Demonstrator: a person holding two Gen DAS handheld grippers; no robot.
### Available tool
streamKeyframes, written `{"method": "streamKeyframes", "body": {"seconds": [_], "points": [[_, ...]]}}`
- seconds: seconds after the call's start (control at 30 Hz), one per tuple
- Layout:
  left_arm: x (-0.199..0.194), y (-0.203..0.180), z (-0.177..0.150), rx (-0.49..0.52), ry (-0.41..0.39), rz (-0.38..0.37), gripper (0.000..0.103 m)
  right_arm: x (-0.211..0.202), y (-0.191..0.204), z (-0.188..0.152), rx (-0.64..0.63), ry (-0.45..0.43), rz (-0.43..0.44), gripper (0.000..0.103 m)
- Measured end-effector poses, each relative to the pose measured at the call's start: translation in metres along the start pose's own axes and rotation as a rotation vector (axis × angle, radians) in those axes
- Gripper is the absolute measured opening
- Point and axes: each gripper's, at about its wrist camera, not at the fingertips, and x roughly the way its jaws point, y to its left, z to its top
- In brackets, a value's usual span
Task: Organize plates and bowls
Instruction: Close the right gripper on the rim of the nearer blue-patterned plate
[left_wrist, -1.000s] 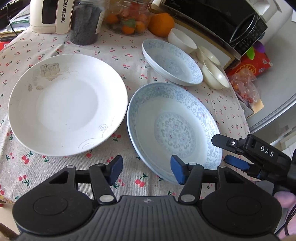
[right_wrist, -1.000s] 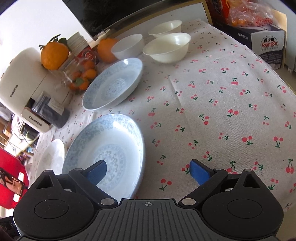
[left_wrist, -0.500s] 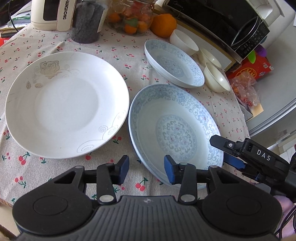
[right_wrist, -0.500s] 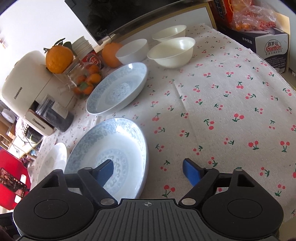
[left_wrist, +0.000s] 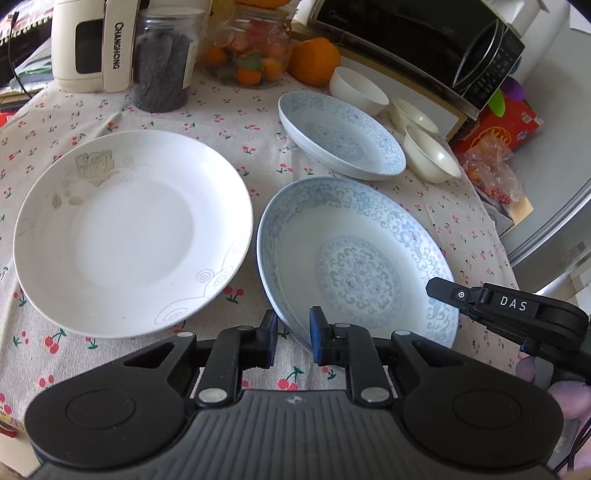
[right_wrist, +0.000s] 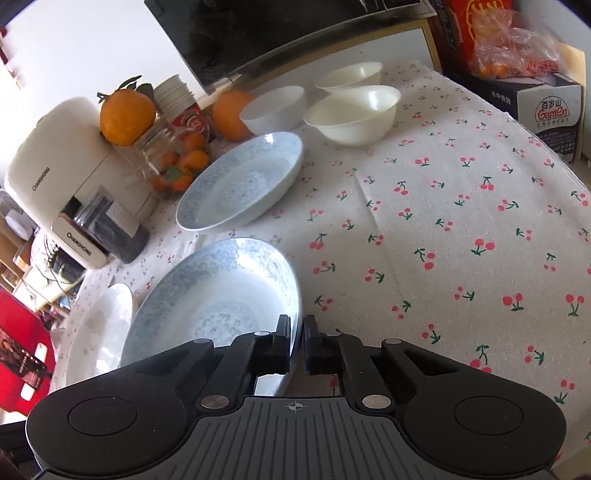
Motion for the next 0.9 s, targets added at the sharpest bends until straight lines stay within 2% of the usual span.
{"method": "streamKeyframes", "body": {"seconds": [0.57,0.9], "points": [[0.028,-0.043,0.012,0.081,-0.012,-0.03,0.017,-0.004,-0.039,0.022,0.069,-0.064,-0.089,0.007],[0.037,-0.051,0.014,0.095,-0.004,-0.029,0.017,0.003,-0.05,0.032,0.108,-0.079,-0.1,0.007]]}}
